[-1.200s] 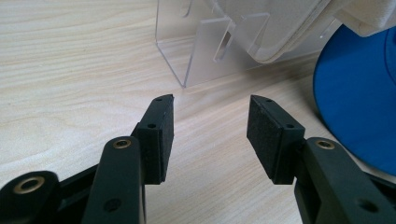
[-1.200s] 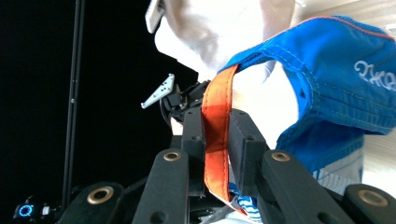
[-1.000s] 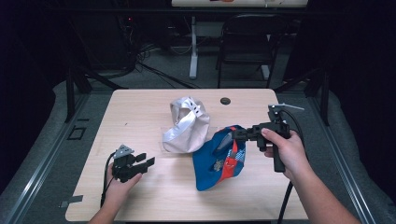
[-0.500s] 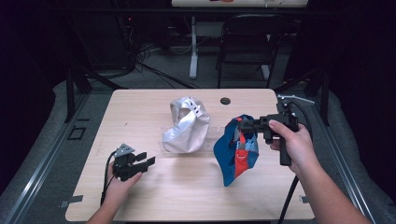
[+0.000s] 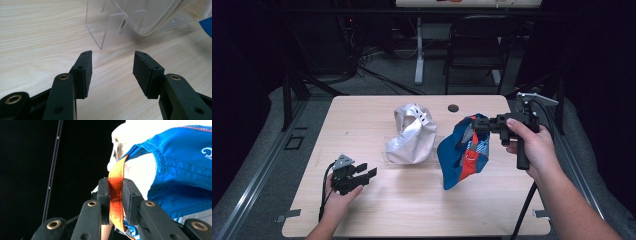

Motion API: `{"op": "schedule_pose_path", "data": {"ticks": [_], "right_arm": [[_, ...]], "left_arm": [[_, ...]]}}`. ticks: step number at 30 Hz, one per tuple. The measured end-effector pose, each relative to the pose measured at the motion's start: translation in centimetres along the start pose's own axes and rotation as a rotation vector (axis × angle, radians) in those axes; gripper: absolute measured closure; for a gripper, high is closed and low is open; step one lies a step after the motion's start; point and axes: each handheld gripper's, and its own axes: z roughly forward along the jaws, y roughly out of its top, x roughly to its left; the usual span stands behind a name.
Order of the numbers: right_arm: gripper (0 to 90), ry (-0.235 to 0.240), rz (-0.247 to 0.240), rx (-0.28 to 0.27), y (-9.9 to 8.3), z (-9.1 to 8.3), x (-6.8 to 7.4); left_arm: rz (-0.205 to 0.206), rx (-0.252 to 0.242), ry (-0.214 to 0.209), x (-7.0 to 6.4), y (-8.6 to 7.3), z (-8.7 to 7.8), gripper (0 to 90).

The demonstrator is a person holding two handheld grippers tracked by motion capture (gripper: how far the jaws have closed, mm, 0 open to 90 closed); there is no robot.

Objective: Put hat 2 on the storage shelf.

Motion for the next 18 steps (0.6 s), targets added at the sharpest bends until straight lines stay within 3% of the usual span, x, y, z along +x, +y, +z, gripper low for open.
{"op": "schedule_pose_path", "data": {"ticks": [11, 18], "right_arm": [[78.0, -0.048, -0.006, -0.049, 1.7, -1.3, 2.4], [78.0, -0.07, -0.014, -0.08, 3.1, -0.8, 3.2]], "left_arm": [[-0.002, -0.001, 0.003, 0.2, 0.0, -0.3, 50.1], [-0.002, -0.003, 0.006, 0.2, 0.0, -0.2, 50.1]]}}
